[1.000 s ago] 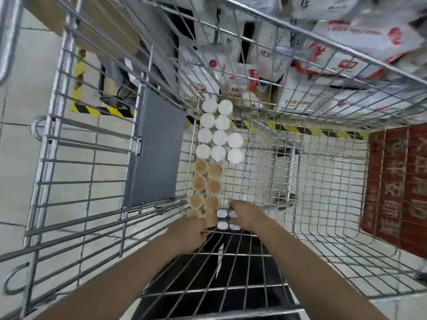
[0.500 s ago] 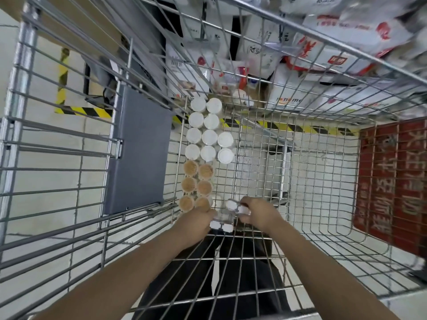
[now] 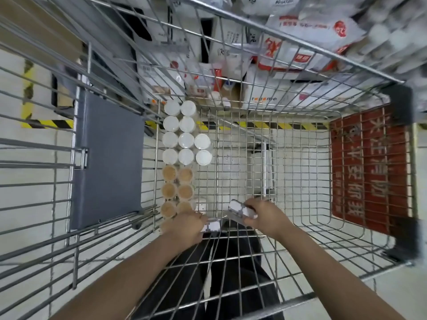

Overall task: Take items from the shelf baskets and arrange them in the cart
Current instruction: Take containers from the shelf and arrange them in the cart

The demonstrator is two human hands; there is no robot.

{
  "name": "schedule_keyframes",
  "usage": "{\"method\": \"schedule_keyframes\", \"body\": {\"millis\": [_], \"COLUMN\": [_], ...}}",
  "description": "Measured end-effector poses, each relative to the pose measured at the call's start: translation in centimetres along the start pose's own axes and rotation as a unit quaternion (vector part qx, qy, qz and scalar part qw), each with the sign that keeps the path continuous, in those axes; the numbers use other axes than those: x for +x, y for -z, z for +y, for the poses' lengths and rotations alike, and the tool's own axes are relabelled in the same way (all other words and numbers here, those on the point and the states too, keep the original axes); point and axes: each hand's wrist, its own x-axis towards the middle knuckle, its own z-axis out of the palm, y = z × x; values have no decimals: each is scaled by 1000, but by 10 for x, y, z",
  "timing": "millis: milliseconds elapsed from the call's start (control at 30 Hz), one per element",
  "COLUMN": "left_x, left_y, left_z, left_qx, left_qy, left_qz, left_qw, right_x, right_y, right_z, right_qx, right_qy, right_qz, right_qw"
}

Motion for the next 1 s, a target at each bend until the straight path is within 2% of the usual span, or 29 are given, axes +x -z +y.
{"method": "schedule_keyframes", "body": {"millis": [133,233,400,500,700,1000], "left_x": [-17,-41,-86,-109,-140,-149], "left_y": [38,79,137,166,207,263], "left_z": [4,12,30,40,78,208], "left_qx": [-110,-181,-341,-348,-380,-401], "left_qy": [36,76,115,100,19,-95], "left_qz": [42,84,195,211,224,247], "left_qw": [992,977,912,908,897,877], "right_x": [-20,-54,-123,-166,-250,-348], "right_y": [14,28,51,64,77,82], "right_z": [-12,-25,-40,-45,-41,32], "right_qx": [31,97,201,269,363,477], "right_qy": [-2,-11,-9,0,-4,47], "right_qz": [28,81,195,256,369,512], "right_qw": [999,992,960,928,855,713]}}
